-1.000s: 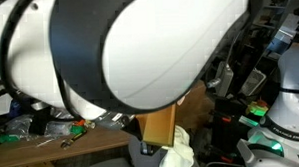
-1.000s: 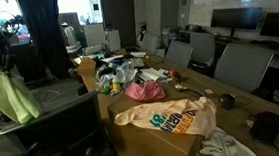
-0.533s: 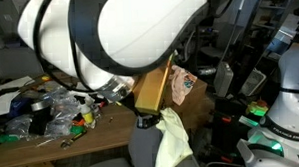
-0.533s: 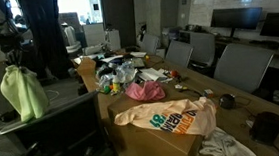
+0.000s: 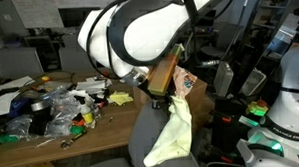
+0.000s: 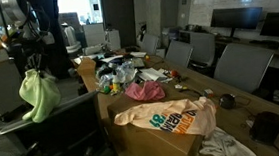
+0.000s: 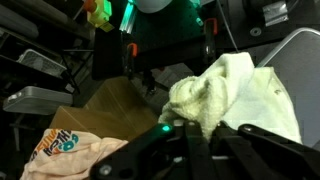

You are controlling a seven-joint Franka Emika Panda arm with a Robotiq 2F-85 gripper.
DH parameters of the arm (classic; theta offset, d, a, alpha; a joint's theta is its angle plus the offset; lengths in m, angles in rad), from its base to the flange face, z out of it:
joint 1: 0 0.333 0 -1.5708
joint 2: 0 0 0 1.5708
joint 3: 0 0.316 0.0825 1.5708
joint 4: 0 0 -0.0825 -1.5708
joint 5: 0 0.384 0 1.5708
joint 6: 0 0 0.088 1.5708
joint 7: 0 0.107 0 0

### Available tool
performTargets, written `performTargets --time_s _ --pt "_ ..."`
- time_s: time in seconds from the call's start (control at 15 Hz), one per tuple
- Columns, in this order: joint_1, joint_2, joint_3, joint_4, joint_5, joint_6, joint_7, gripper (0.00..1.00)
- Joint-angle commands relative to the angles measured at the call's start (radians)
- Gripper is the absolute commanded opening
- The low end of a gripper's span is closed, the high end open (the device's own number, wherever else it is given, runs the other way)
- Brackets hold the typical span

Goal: Pick up the clothes from the box and put them on the headrest of the chair

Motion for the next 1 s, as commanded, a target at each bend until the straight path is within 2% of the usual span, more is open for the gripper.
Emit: performTargets --time_s 0.0,0.67,0.73,0.8,0.93 --pt "-0.015 -0.026 -0.009 -0.082 -0.010 0.028 0.038 0.01" --pt "-0.067 -0.039 -0.032 -0.151 0.023 0.074 0.050 0.01" --pt "-0.075 -0.044 -0.035 -0.155 0.034 0.081 0.046 0.30" --pt "-0.083 -0.048 -0.039 -0.159 0.041 0.088 0.043 0.30" --pt "-0.097 -0.054 -0.045 -0.167 0.055 0.096 0.035 0.44"
